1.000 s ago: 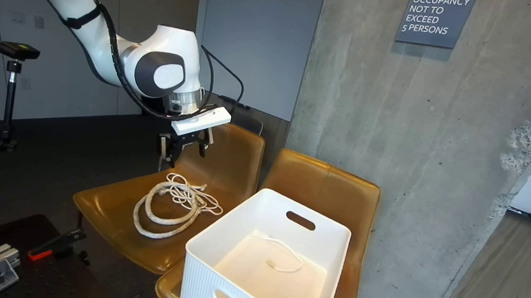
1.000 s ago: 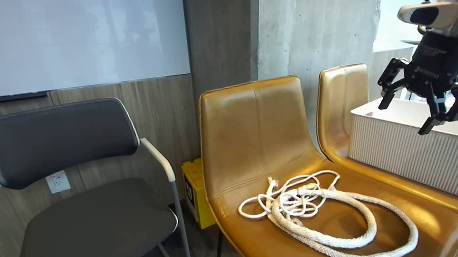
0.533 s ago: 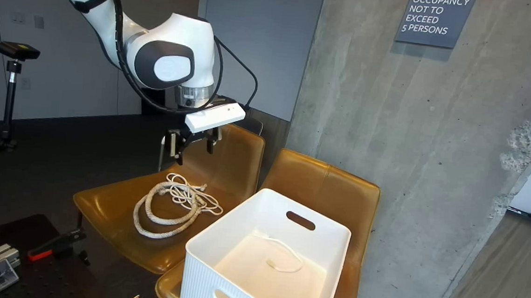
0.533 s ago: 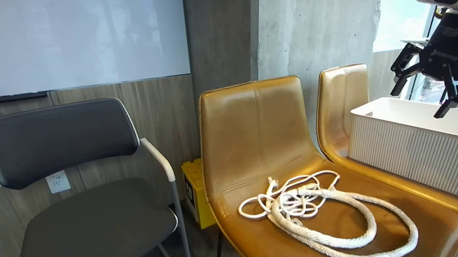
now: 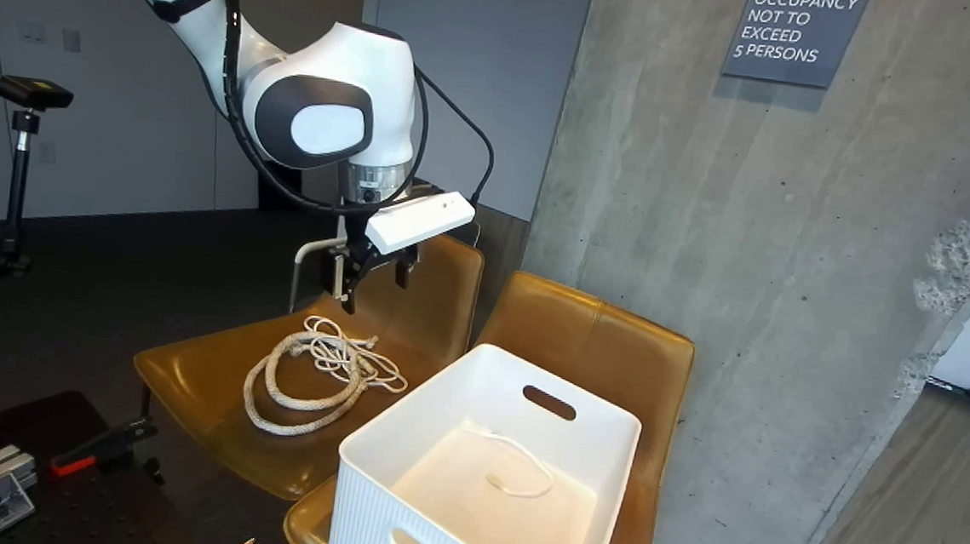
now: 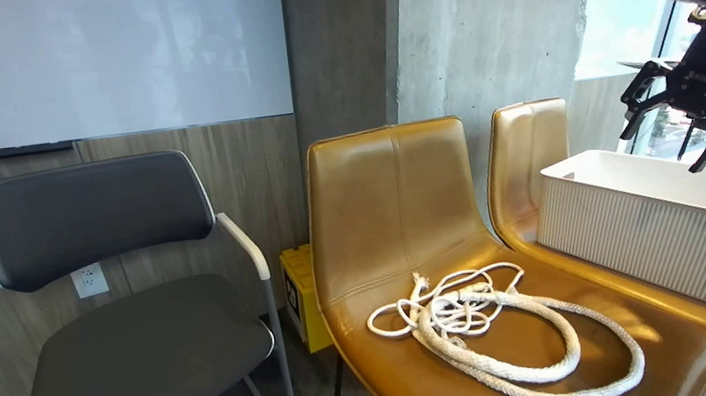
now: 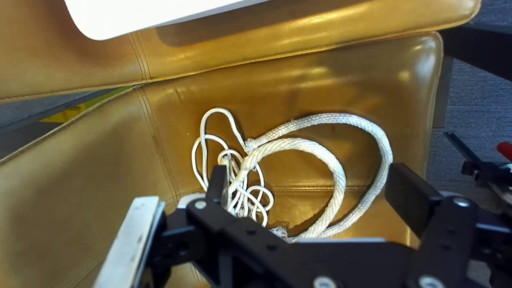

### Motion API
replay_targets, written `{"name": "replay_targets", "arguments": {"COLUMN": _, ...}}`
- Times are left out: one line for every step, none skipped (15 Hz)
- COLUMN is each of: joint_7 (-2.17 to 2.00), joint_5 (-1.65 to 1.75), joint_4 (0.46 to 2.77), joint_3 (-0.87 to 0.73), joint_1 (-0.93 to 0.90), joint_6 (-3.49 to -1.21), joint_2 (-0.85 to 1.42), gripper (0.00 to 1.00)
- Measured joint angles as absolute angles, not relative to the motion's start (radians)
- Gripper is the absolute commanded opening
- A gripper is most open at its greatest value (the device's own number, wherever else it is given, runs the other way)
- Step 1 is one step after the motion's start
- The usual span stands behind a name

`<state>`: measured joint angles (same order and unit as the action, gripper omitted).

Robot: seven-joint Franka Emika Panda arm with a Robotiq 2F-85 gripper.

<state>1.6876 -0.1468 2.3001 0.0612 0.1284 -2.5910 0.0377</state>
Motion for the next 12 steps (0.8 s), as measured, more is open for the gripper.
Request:
{"name": "replay_targets", "arguments": {"joint_7": 1.688, "joint_5": -0.147, "joint_4": 2.300, "joint_3": 0.056, "joint_1": 0.125, "joint_6": -2.591, "joint_2": 0.039, "gripper": 1.00}}
{"name": "replay_targets", "arguments": {"joint_7": 1.688, "joint_5": -0.148, "joint_4": 2.300, "joint_3": 0.049, "joint_1": 0.124, "joint_6": -2.591, "joint_2": 0.041, "gripper": 1.00}}
{"name": "replay_targets", "arguments": {"joint_7": 1.688, "joint_5": -0.148, "joint_4": 2.300, "joint_3": 0.039, "joint_1": 0.125, "joint_6": -2.591, "joint_2": 0.044, "gripper": 1.00}}
{"name": "replay_targets", "arguments": {"joint_7": 1.689, "joint_5": -0.148, "joint_4": 2.298, "joint_3": 0.026, "joint_1": 0.125, "joint_6": -2.590, "joint_2": 0.049, "gripper": 1.00}}
{"name": "replay_targets", "arguments": {"joint_7": 1.692, "joint_5": -0.148, "joint_4": 2.294, "joint_3": 0.012, "joint_1": 0.126, "joint_6": -2.590, "joint_2": 0.056, "gripper": 1.00}}
{"name": "replay_targets", "arguments": {"joint_7": 1.696, "joint_5": -0.148, "joint_4": 2.285, "joint_3": -0.002, "joint_1": 0.129, "joint_6": -2.589, "joint_2": 0.066, "gripper": 1.00}}
{"name": "replay_targets", "arguments": {"joint_7": 1.704, "joint_5": -0.149, "joint_4": 2.272, "joint_3": -0.015, "joint_1": 0.133, "joint_6": -2.587, "joint_2": 0.080, "gripper": 1.00}}
{"name": "replay_targets", "arguments": {"joint_7": 1.713, "joint_5": -0.149, "joint_4": 2.252, "joint_3": -0.026, "joint_1": 0.138, "joint_6": -2.583, "joint_2": 0.098, "gripper": 1.00}}
{"name": "replay_targets", "arguments": {"joint_7": 1.726, "joint_5": -0.149, "joint_4": 2.227, "joint_3": -0.034, "joint_1": 0.145, "joint_6": -2.576, "joint_2": 0.119, "gripper": 1.00}}
{"name": "replay_targets", "arguments": {"joint_7": 1.737, "joint_5": -0.149, "joint_4": 2.198, "joint_3": -0.037, "joint_1": 0.153, "joint_6": -2.568, "joint_2": 0.145, "gripper": 1.00}}
{"name": "replay_targets", "arguments": {"joint_7": 1.748, "joint_5": -0.149, "joint_4": 2.164, "joint_3": -0.038, "joint_1": 0.162, "joint_6": -2.559, "joint_2": 0.174, "gripper": 1.00}}
{"name": "replay_targets", "arguments": {"joint_7": 1.758, "joint_5": -0.149, "joint_4": 2.127, "joint_3": -0.039, "joint_1": 0.170, "joint_6": -2.546, "joint_2": 0.205, "gripper": 1.00}}
